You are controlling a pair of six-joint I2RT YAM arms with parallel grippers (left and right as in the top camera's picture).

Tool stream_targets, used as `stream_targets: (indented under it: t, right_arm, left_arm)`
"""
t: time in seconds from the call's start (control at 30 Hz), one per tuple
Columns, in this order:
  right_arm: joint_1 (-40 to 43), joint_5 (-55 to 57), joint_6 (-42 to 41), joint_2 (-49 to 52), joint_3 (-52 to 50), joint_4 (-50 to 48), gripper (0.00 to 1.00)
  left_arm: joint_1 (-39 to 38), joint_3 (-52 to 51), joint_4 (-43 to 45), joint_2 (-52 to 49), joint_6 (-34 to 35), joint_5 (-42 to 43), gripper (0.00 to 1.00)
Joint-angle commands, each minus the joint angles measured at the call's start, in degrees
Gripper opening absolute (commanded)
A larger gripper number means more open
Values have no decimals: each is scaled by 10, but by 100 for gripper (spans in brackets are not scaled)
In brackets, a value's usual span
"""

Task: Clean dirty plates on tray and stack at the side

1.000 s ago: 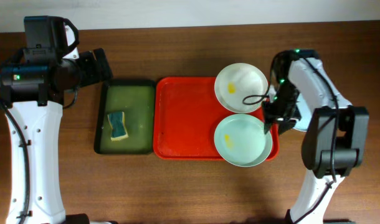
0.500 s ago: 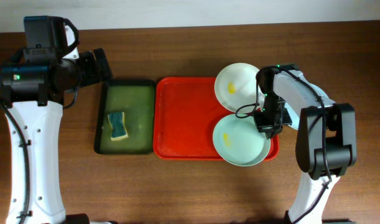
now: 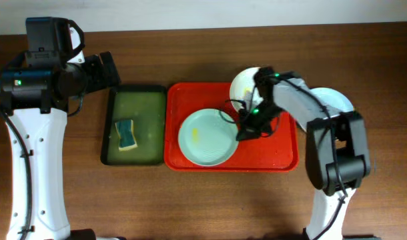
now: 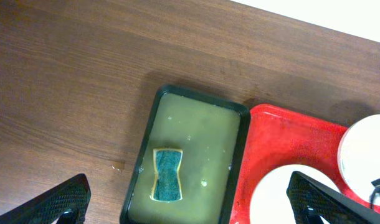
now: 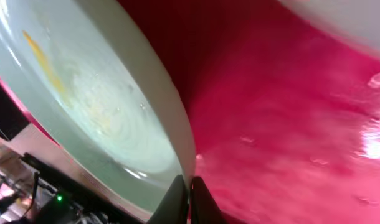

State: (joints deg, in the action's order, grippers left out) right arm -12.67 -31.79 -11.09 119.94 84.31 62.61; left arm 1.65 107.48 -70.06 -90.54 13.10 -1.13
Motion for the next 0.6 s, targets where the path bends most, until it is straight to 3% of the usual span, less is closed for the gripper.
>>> stream_targets:
  t: [0.0,0.1,0.17,0.27,0.3,0.33,0.4,0.43,0.5,0.53,0.57]
  right_arm:
    - [-59,-3,-111,-5,-2,-52,4]
    - [-93,66,-154,-5,-2,-77,4]
    - [-89,82,-153,-5,1,-67,17]
    - [-59,81,-91,-14,86,27,31]
    - [-53,86,-49,-14,149,84,41]
    - [-50,126,-37,-14,210,145,48]
    - [-50,220,-39,-14,292,221,52]
    - [-50,219,-39,-14,299,210,99]
    - [-49,210,-39,-13,299,182,97]
    - [-54,204,-39,-13,296,182,50]
    - [-62,205,-39,-13,289,182,25]
  left_arm:
    - [3,0,1,-2,3,-6,99]
    - [3,0,1,-2,3,-6,100]
    - [3,0,1,-2,3,-6,99]
    - [3,0,1,-2,3,-6,99]
    - [3,0,1,-2,3,-6,100]
    - [3,0,1,-2,3,-6,99]
    - [3,0,1,-2,3,-6,99]
    - [3,0,1,-2,3,-6,99]
    - [3,0,1,-2,3,-6,99]
    - [3,0,1,-2,3,-6,99]
    - [3,0,1,-2,3,-6,99]
